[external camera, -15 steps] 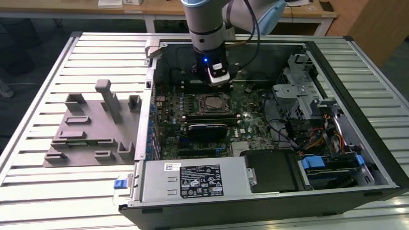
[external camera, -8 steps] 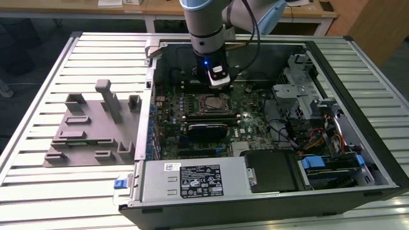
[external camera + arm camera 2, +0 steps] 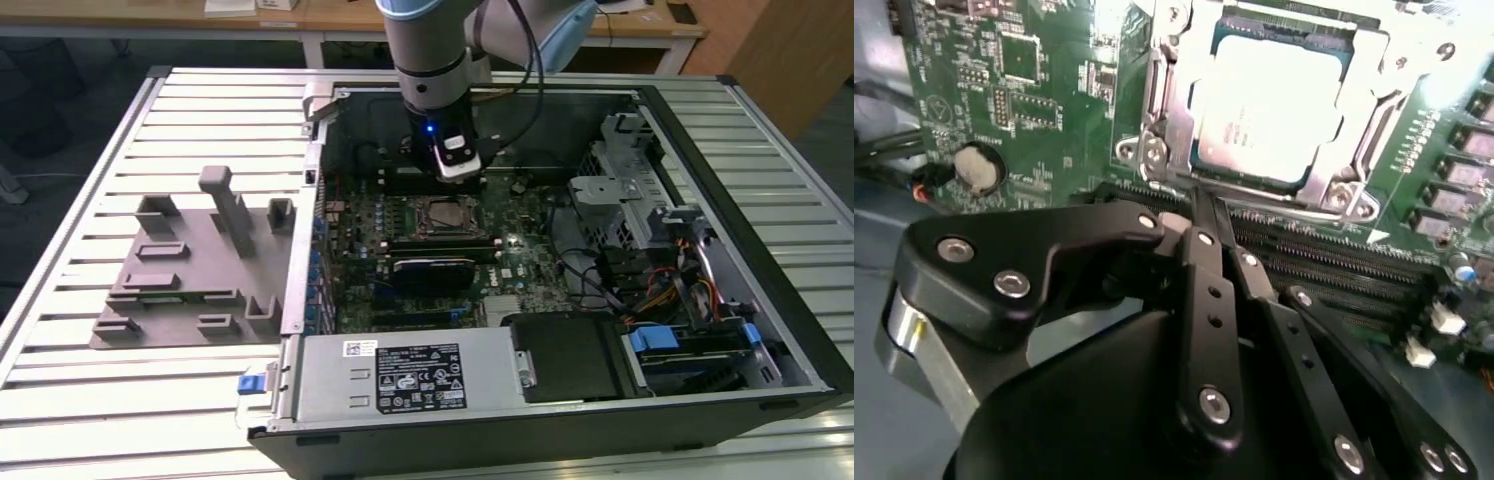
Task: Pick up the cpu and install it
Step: 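Install the first cpu locking lever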
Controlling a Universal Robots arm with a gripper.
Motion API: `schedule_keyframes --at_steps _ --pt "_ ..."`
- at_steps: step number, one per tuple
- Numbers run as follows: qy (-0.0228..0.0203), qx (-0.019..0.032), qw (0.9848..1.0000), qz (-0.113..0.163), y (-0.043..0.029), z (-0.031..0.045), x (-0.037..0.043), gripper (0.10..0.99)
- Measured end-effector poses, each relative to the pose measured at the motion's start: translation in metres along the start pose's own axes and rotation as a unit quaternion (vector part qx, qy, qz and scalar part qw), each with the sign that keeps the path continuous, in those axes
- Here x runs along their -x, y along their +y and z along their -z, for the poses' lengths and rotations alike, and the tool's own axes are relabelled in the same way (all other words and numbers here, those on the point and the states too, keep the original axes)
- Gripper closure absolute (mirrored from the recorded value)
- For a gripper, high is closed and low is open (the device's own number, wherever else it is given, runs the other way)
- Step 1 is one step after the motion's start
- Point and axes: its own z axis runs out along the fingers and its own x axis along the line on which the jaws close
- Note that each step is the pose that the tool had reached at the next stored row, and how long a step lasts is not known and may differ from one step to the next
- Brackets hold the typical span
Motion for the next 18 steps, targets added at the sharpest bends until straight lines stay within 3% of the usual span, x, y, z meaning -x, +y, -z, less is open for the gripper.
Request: schedule_keyframes --at_steps 5,12,18 --pt "0.0000 0.0000 1.0000 0.000 0.0020 0.0127 0.0022 0.980" --pt "0.0000 -0.0004 1.0000 0.000 0.0013 0.0131 0.0026 0.980" --pt "0.0024 -0.0048 1.0000 0.000 -0.0095 0.0135 0.0067 0.980"
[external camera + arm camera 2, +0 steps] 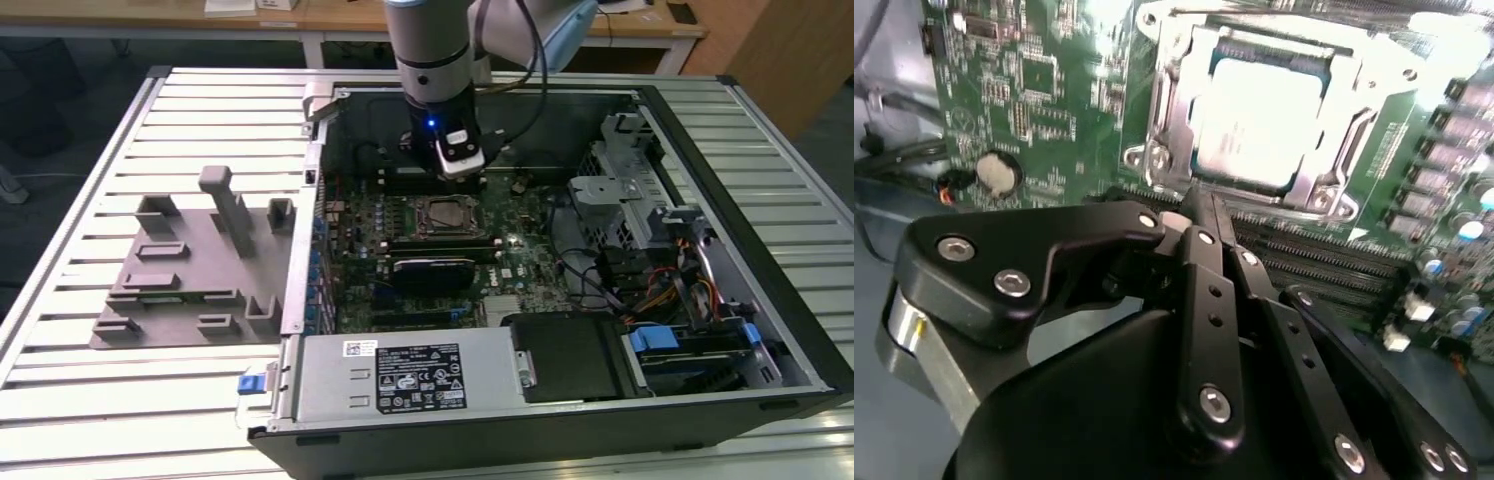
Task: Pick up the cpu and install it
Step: 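Install the first cpu locking lever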
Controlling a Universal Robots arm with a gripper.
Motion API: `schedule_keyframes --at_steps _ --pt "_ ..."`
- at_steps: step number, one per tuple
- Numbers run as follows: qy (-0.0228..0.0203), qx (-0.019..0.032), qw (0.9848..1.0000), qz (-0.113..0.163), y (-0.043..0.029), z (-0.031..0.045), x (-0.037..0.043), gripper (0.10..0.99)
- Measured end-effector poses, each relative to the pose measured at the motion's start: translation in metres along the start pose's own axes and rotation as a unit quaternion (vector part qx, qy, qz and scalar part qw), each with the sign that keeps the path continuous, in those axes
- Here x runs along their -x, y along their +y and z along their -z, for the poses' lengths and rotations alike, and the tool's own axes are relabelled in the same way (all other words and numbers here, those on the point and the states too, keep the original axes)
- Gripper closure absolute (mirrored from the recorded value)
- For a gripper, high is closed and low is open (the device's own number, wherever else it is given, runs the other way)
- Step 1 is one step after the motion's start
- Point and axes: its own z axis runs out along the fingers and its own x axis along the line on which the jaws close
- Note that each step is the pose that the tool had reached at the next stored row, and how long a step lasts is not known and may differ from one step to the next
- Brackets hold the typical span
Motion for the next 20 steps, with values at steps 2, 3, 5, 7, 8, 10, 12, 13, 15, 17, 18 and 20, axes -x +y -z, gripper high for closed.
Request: schedule_keyframes --at_steps 2,3,5,7,8,10,12,13,15,17,18,20 --pt "0.0011 -0.0021 1.0000 0.000 -0.0046 0.0000 0.0017 0.980" --pt "0.0018 -0.0034 1.0000 0.000 -0.0069 0.0000 0.0026 0.980" --pt "0.0038 -0.0061 1.0000 0.001 -0.0117 -0.0002 0.0043 0.980" --pt "0.0064 -0.0092 0.9999 0.001 -0.0161 -0.0004 0.0059 0.980" --pt "0.0079 -0.0109 0.9999 0.001 -0.0182 -0.0005 0.0067 0.980" --pt "0.0136 -0.0141 0.9998 0.001 -0.0215 -0.0009 0.0080 0.980" --pt "0.0250 -0.0183 0.9995 0.000 -0.0230 -0.0014 0.0091 0.980" --pt "0.0321 -0.0212 0.9993 -0.001 -0.0235 -0.0015 0.0099 0.980" --pt "0.0461 -0.0267 0.9986 -0.002 -0.0240 -0.0019 0.0115 0.980" --pt "0.0480 -0.0281 0.9985 -0.002 -0.0240 -0.0019 0.0117 0.980" --pt "0.0480 -0.0282 0.9984 -0.002 -0.0240 -0.0019 0.0117 0.980" --pt "0.0480 -0.0283 0.9984 -0.002 -0.0240 -0.0019 0.0117 0.980"
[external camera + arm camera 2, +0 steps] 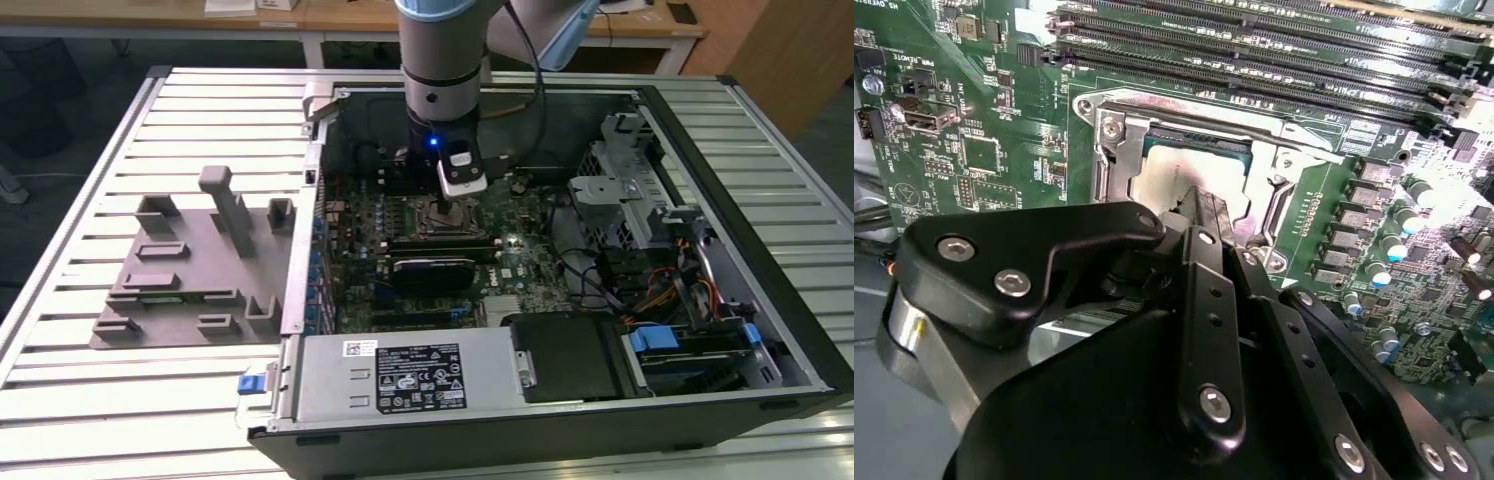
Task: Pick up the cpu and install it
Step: 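Install the first cpu locking lever, then install the second cpu locking lever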
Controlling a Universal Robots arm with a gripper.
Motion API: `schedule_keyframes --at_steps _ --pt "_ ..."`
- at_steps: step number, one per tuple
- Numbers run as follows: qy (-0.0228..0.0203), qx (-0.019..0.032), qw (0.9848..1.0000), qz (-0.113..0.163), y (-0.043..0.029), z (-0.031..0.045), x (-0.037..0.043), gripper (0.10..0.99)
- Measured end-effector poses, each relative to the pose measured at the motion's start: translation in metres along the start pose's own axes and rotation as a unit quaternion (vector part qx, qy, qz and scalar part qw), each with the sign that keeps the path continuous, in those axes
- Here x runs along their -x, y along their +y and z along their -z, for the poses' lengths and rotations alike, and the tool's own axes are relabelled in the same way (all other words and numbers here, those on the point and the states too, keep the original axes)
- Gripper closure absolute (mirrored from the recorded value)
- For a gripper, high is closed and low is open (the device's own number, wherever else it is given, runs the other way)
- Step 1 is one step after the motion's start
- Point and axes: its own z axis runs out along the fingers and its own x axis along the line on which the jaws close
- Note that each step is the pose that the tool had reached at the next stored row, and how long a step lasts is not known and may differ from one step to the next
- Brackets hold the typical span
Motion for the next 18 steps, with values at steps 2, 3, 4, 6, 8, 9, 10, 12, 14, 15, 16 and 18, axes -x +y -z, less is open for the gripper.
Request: schedule_keyframes --at_steps 2,3,4,6,8,9,10,12,14,15,16,18 --pt "-0.0001 -0.0003 1.0000 0.000 0.0000 0.0003 0.0001 0.980" --pt "-0.0001 -0.0003 1.0000 0.000 0.0001 0.0013 0.0001 0.980" --pt "-0.0001 -0.0003 1.0000 0.000 0.0003 0.0031 0.0002 0.980" --pt "-0.0002 -0.0002 1.0000 0.000 0.0008 0.0081 0.0006 0.980" --pt "-0.0001 -0.0004 1.0000 0.000 0.0013 0.0142 0.0010 0.980" --pt "-0.0002 -0.0002 1.0000 0.000 0.0015 0.0170 0.0013 0.980" --pt "-0.0002 -0.0003 1.0000 0.000 0.0017 0.0193 0.0014 0.980" --pt "-0.0001 -0.0002 1.0000 0.000 0.0018 0.0200 0.0015 0.980" --pt "-0.0002 -0.0002 1.0000 0.000 0.0018 0.0200 0.0015 0.980" --pt "-0.0002 -0.0003 1.0000 0.000 0.0018 0.0202 0.0015 0.980" --pt "-0.0001 -0.0003 1.0000 0.000 0.0018 0.0203 0.0015 0.980" --pt "-0.0001 -0.0003 1.0000 0.000 0.0018 0.0203 0.0015 0.980"
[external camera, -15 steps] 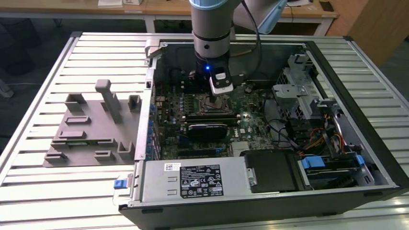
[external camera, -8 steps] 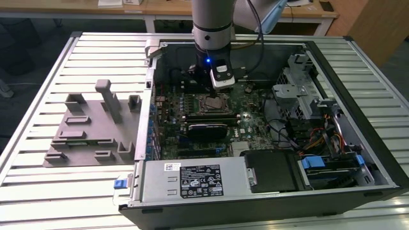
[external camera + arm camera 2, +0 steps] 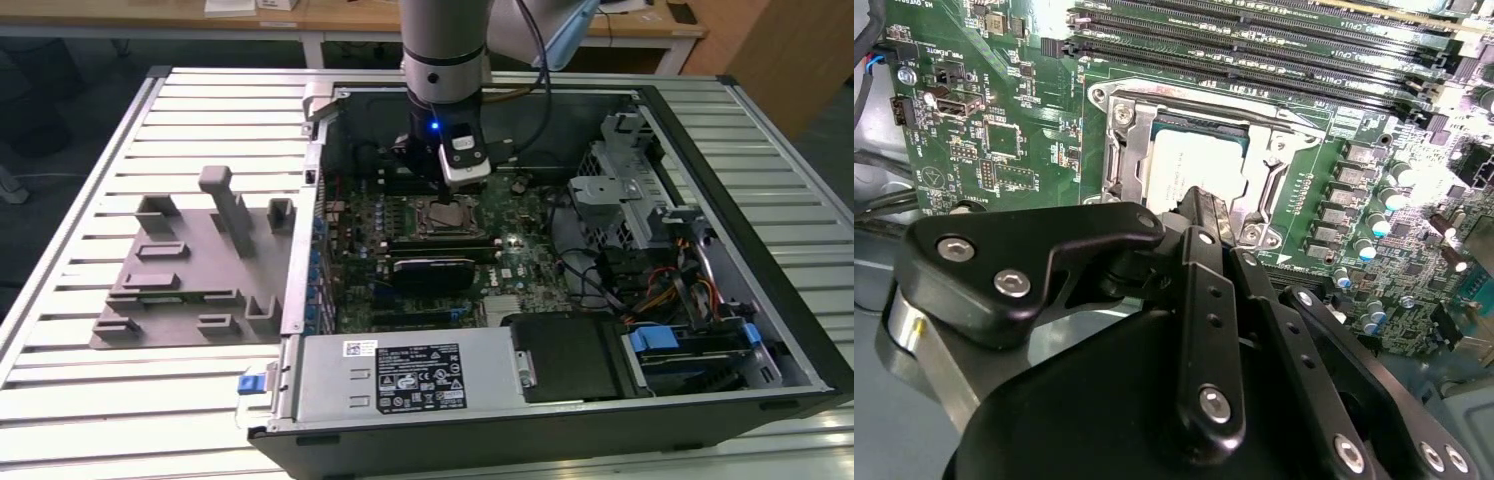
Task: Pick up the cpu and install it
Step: 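Install the second cpu locking lever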
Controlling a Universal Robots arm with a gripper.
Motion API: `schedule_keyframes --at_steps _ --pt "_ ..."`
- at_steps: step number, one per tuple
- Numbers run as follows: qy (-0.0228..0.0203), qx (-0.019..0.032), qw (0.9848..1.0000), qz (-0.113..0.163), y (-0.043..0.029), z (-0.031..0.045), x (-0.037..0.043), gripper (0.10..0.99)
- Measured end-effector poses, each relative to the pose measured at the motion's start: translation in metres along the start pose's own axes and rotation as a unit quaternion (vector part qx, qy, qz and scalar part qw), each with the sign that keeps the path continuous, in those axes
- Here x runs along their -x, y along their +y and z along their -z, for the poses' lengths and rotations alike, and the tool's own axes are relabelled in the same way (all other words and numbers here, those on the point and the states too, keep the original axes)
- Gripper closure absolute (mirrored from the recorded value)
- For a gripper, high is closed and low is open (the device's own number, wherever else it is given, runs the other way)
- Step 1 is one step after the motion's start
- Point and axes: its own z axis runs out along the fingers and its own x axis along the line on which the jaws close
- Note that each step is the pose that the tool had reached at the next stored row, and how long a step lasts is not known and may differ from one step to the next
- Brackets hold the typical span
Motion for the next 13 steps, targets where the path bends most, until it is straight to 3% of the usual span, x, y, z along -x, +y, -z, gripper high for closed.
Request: schedule_keyframes --at_steps 9,13 --pt "0.0000 -0.0002 1.0000 0.000 0.0000 0.0005 0.0000 0.980" --pt "0.0000 -0.0001 1.0000 0.000 0.0004 0.0052 0.0003 0.980"
